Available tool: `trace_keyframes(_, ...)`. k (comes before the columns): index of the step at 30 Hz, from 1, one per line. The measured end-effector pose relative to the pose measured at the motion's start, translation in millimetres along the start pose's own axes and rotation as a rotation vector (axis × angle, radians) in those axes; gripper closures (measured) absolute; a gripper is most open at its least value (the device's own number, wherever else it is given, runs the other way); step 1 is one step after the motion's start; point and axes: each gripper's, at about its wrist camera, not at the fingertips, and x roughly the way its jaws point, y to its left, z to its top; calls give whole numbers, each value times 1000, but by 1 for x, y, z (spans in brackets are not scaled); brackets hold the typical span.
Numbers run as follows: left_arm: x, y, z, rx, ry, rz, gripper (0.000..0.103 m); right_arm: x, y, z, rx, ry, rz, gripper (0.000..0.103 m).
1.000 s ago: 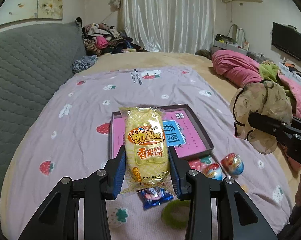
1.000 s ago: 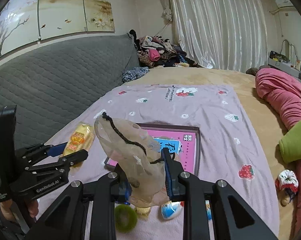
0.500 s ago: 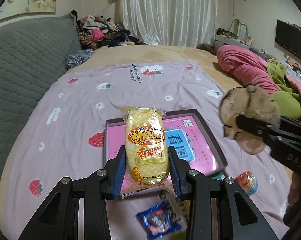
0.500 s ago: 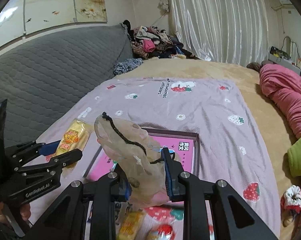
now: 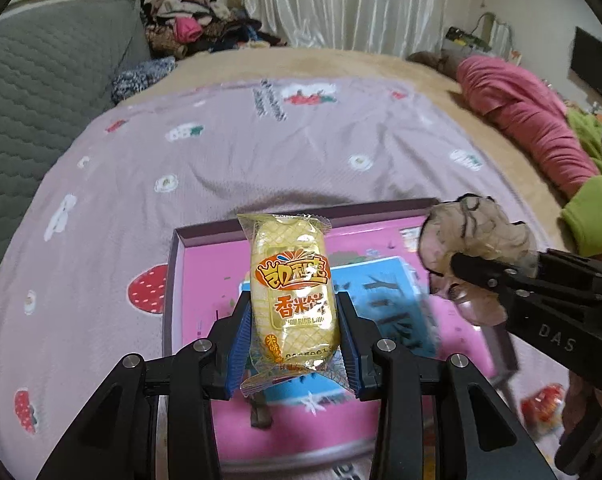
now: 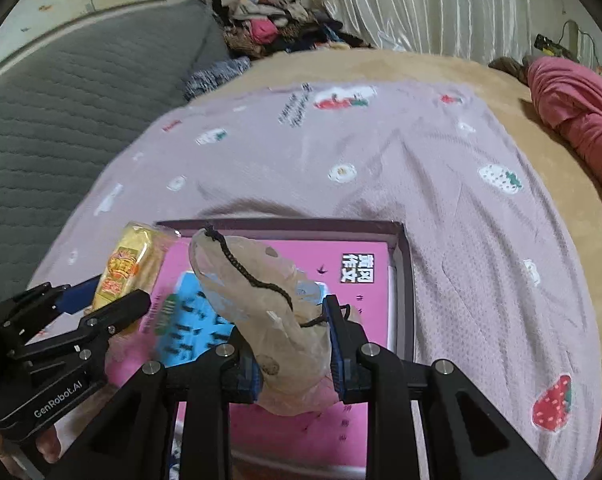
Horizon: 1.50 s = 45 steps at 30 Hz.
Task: Organize objects
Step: 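Carry the cake and scrunchie into the tray and open both tools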
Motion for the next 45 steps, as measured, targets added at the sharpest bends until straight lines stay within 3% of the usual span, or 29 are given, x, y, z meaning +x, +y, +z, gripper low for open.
trace_keyframes(6, 37, 11, 5, -51, 49, 13, 62, 29, -9, 11, 21, 52, -25, 76)
trace_keyframes(14, 66, 19, 2, -45, 86, 69, 61, 53, -10, 13, 8, 96, -46, 75)
trace_keyframes(18, 75, 25, -1, -55, 107, 57, 61, 57, -11, 12, 12, 100, -50, 66)
trace_keyframes(19, 75, 26, -2, -53, 101, 64, 59, 58, -11, 11, 6, 104, -58, 64)
trace_keyframes(21, 77, 27, -2, -57, 107, 81, 38, 61, -12, 10, 0, 113, -75, 58)
trace_keyframes(26, 69, 30, 0, -67, 89, 84, 27, 58, -14, 12, 6, 110, -81, 43)
trace_keyframes(30, 56, 33, 1, -73, 71, 88, 25, 45, -13, 16, -6, 75, -86, 27)
trace_keyframes(45, 10, 44, -17, -105, 63, 96, 22, -4, 2, 13, -28, 24, -86, 16)
